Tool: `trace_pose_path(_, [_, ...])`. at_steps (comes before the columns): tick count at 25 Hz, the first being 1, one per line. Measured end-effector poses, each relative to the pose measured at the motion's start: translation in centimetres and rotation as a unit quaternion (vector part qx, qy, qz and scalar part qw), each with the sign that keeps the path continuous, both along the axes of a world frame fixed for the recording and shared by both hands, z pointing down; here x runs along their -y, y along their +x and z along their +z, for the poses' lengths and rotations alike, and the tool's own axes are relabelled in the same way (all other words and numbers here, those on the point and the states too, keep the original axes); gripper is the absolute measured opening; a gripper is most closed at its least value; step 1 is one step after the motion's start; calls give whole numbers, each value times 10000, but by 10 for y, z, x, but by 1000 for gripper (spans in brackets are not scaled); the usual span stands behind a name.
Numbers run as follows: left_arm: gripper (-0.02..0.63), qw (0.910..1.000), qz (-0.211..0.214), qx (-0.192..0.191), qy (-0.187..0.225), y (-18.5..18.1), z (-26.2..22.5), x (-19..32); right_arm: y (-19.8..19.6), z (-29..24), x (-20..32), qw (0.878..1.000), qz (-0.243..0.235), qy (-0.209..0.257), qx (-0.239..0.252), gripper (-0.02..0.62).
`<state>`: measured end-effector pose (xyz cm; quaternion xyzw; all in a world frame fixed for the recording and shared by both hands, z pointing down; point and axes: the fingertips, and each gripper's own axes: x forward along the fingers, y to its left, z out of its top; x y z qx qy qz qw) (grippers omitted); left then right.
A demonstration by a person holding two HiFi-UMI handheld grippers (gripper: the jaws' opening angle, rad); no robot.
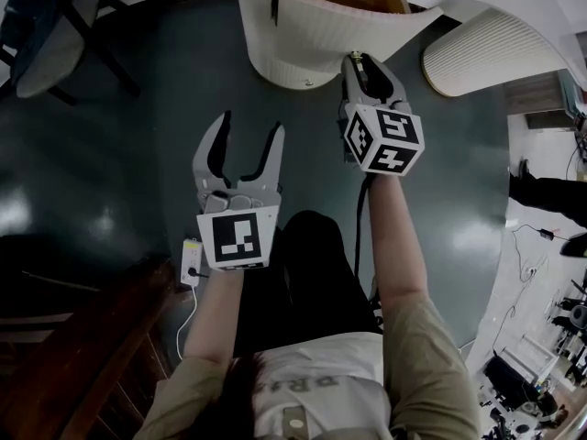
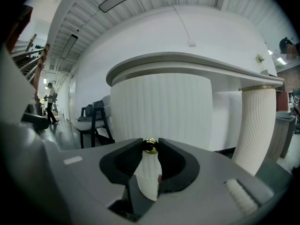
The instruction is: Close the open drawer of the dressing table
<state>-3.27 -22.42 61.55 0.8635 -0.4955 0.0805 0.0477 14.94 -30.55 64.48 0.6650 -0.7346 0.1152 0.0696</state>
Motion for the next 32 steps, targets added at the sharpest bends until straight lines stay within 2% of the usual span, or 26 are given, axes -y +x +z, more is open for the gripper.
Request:
trace_pose_path(9, [291,9999,-90,46,34,-3,12,5,4,-2,17,9999,96,58,43,106])
trace_pose_path(16, [291,9995,-235,-20,214,-12,11,22,4,-2,33,9999,53,105,-1,106])
trace_pose_path(21, [291,9990,-183,-88,395,-7,15,33,4,-2,39,9996,74,267,7,106])
trace_pose_path(25, [291,9980,-56,50,621,-4,25,44,4,-5,45,9993,54,366,42,106])
trace_pose_path(32, [291,9970,-30,55,766,3,40,57,5,-7,53,9987,7,511,40,106])
